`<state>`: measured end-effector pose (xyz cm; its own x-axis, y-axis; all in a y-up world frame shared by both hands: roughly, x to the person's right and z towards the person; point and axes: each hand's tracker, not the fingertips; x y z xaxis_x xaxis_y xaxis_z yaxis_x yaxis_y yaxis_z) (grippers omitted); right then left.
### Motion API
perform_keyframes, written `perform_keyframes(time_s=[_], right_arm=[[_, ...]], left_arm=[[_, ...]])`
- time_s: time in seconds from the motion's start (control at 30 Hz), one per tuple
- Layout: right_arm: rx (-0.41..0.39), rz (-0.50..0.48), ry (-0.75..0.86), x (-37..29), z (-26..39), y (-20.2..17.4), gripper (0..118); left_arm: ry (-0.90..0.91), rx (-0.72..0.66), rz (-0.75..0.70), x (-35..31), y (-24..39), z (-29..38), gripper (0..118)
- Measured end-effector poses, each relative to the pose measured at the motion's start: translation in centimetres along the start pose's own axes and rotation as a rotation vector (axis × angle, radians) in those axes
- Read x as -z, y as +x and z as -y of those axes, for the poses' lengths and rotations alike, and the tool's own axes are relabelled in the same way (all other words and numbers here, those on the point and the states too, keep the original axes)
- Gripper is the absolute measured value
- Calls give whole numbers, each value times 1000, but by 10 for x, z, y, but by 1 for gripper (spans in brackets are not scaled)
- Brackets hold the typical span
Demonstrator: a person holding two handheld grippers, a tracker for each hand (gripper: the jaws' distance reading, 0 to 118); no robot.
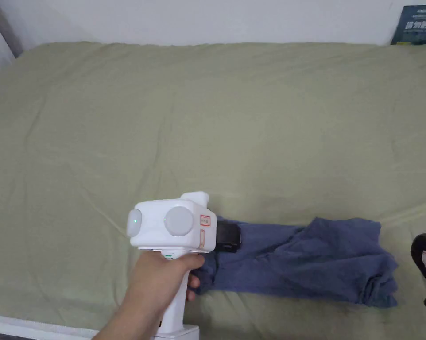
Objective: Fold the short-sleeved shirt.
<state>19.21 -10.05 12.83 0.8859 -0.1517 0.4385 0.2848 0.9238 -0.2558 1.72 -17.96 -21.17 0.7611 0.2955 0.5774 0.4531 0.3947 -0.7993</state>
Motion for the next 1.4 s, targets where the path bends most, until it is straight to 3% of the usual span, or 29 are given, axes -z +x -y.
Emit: perform_keyframes(time_s=[0.13, 0.23, 0.27, 0.3, 0.33, 0.37, 0.5, 0.87, 0.97, 1.1, 1.23, 1.37, 1.4], right_arm=[[3, -7, -25, 5, 8, 0, 0], [3, -15, -49, 11, 12, -4, 0], [3, -18, -54, 13, 14, -5, 0], [0, -19, -60, 15, 16, -7, 0], [-2, -20, -62, 16, 17, -8, 0], [-5, -21, -66, 17, 18, -10, 0], [-9, -27, -74, 18, 20, -13, 0], [-4, -6, -59, 10, 16, -2, 0], [17, -8, -60, 9, 14, 3, 0], [8, -6, -52, 7, 14, 4, 0], [13, -24, -58, 10, 14, 4, 0], [-3, -47, -77, 17, 16, -3, 0], [-8, -51, -78, 18, 16, -5, 0]], left_arm=[[244, 129, 28, -74, -21, -6, 99], [416, 133, -88, -103, -46, 4, 96], [446, 148, -138, -100, -56, 5, 80], [422, 167, -181, -95, -65, 8, 51], [400, 173, -207, -89, -72, 11, 13], [354, 163, -219, -78, -80, 14, 4], [249, 78, -23, -41, -87, 32, 4], [124, 241, 54, 46, 36, 29, 4], [129, 310, -39, 54, 45, 33, 4], [186, 263, 47, -3, 30, 38, 4], [310, 313, -21, -81, 8, 57, 4], [338, 266, -85, -100, -29, 55, 5], [336, 217, -53, -100, -41, 52, 20]])
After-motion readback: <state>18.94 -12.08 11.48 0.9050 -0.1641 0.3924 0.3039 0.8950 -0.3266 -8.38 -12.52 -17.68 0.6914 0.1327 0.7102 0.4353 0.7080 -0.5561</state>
